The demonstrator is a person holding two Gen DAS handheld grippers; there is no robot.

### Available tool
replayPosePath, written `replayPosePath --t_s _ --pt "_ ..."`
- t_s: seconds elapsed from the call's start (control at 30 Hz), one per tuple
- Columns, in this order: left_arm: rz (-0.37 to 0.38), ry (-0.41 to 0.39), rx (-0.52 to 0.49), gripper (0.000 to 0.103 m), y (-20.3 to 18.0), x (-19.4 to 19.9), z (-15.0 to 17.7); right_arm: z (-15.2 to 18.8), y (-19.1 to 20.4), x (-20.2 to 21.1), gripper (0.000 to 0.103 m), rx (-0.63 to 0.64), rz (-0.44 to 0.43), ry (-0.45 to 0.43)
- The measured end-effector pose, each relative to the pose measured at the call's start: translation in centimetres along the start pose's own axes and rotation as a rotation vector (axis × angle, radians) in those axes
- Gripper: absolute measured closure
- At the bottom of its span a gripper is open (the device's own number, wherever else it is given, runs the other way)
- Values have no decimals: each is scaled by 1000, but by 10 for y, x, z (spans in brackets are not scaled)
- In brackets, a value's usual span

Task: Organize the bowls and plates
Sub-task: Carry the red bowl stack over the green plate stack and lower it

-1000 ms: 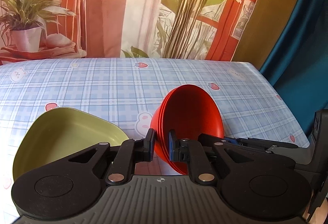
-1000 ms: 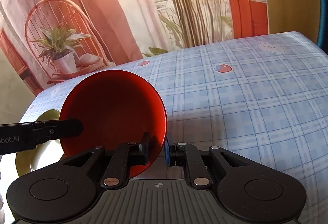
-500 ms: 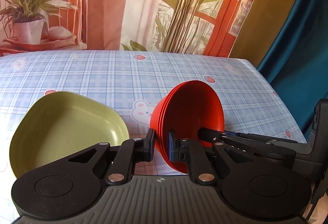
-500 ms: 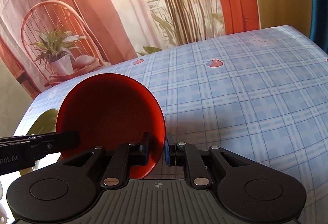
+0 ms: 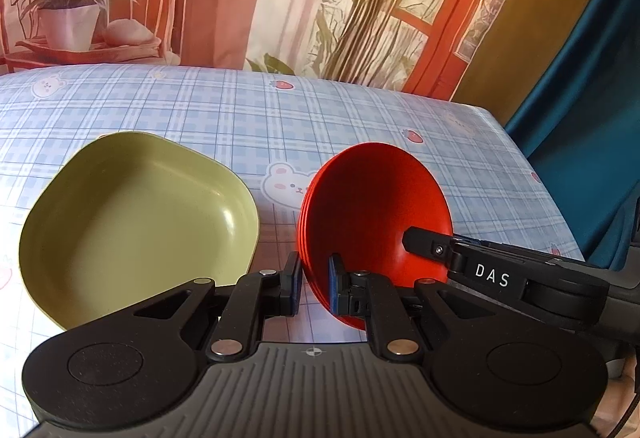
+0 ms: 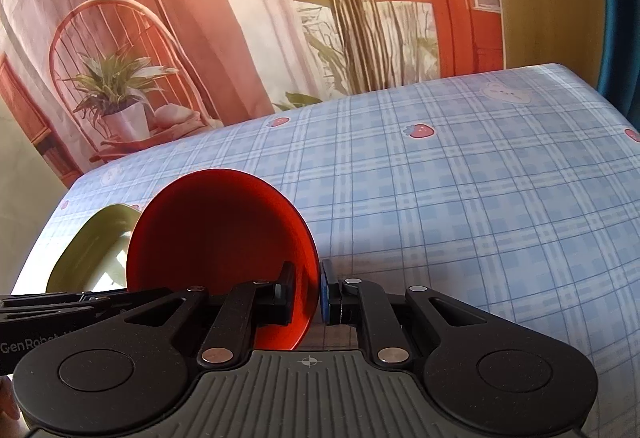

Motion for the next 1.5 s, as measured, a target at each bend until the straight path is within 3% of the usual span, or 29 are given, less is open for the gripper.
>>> replayPosePath --t_s 0.93,1.5 --pt "31 -69 2 89 5 39 -3 -15 24 35 91 46 -6 -48" --pt "11 -124 83 89 55 76 -14 -34 84 29 91 125 -57 -49"
Point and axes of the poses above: each gripper's, at about its wrist camera, not at the fingertips, and x roughly against the way its jaws point, y to its left, z to its underside, the point moved 4 cm from there along -x, roughly the way its jaws point, and after that the axes turned 11 degrees about x, right-handed, at the moved point
